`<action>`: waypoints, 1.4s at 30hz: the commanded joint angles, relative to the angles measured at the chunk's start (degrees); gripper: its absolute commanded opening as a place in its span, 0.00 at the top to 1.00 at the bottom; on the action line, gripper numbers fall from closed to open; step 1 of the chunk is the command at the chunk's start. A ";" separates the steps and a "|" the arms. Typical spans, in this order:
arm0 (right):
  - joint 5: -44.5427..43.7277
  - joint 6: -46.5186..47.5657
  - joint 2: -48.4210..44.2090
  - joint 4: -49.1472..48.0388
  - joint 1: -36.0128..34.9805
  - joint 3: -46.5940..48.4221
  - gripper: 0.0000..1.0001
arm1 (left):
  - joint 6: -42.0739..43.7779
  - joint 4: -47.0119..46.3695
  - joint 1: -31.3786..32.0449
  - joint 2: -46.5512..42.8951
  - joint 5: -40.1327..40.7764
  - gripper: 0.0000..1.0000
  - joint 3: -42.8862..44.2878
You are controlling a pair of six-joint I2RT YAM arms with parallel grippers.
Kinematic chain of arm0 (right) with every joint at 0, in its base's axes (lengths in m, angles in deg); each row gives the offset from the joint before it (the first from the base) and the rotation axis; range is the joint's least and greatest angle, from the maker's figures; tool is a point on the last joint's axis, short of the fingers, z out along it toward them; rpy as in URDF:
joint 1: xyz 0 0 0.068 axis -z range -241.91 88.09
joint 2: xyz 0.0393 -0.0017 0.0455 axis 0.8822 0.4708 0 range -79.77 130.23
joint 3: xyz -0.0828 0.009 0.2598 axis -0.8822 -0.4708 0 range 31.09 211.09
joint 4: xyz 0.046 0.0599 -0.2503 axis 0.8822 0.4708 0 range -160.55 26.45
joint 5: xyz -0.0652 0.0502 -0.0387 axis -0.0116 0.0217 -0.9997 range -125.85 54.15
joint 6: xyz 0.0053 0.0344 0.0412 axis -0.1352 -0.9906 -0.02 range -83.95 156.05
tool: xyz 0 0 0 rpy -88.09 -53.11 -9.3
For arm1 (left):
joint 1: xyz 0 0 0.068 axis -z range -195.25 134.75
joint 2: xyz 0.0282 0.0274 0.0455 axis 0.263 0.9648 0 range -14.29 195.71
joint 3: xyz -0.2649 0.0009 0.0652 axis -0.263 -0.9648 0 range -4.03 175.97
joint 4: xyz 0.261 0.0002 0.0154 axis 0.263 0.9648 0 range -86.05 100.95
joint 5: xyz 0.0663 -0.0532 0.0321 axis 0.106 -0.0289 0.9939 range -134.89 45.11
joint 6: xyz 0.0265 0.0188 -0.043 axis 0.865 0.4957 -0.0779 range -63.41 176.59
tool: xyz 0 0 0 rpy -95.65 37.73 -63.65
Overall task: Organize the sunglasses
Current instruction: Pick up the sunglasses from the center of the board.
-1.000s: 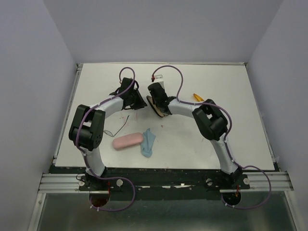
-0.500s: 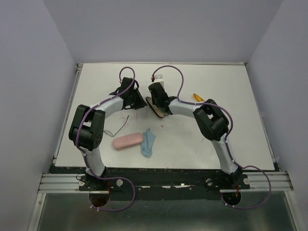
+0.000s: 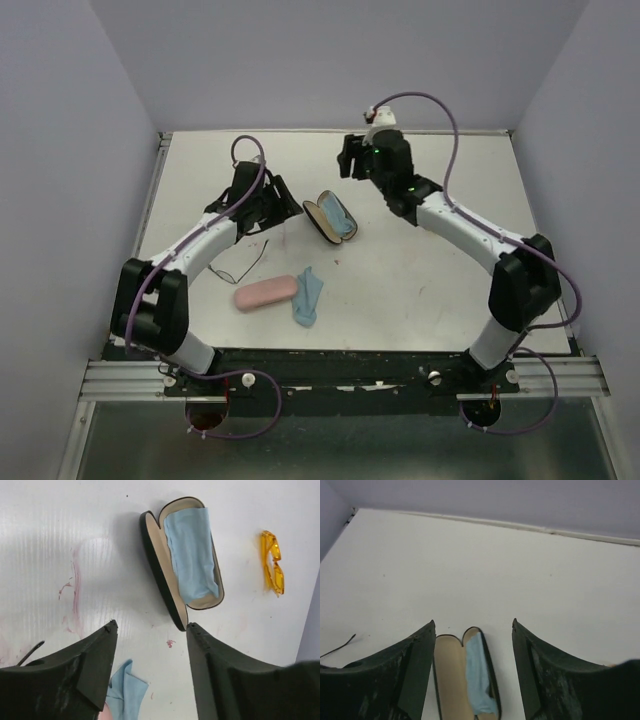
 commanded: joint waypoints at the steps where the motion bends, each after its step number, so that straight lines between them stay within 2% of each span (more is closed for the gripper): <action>1: 13.33 3.74 -5.84 6.42 11.87 -5.48 0.27 | 3.26 0.41 0.13 -10.87 2.53 0.25 -5.05; 4: 21.95 9.61 -5.15 14.93 20.58 -4.27 0.24 | 4.31 0.67 0.13 -15.44 2.44 0.12 -7.96; 5: 23.45 15.03 -4.01 19.31 21.90 -3.04 0.24 | 4.75 0.50 0.13 -16.85 1.83 0.05 -8.75; 8: 21.37 31.20 -1.90 26.11 22.62 -4.25 0.24 | 6.25 -0.29 0.22 -19.32 -0.72 0.01 -11.82; 10: 17.15 36.07 -1.11 26.47 22.80 -5.92 0.22 | 6.16 -1.52 0.13 -20.55 -1.07 0.01 -14.46; 14: 15.55 41.44 1.70 29.18 25.25 -5.06 0.20 | 6.60 -2.40 0.13 -22.22 -1.08 0.01 -17.89; 21: 19.15 46.36 9.17 36.39 28.68 -1.19 0.21 | 7.13 -3.37 0.13 -24.16 -0.02 0.01 -21.33; 28: 19.95 46.37 13.75 34.56 28.77 0.22 0.23 | 6.87 -3.90 0.13 -23.11 -0.11 0.01 -21.24; 31: 20.47 45.67 15.68 34.73 28.77 1.10 0.28 | 6.69 -4.07 0.13 -22.31 -0.55 0.01 -20.97; 38: 22.32 44.97 16.92 35.96 28.77 0.58 0.51 | 6.60 -3.81 0.13 -22.13 -0.64 0.01 -20.18; 42: 23.64 44.88 15.08 35.96 28.77 -0.21 0.69 | 6.60 -4.51 0.13 -22.14 -2.04 0.01 -19.66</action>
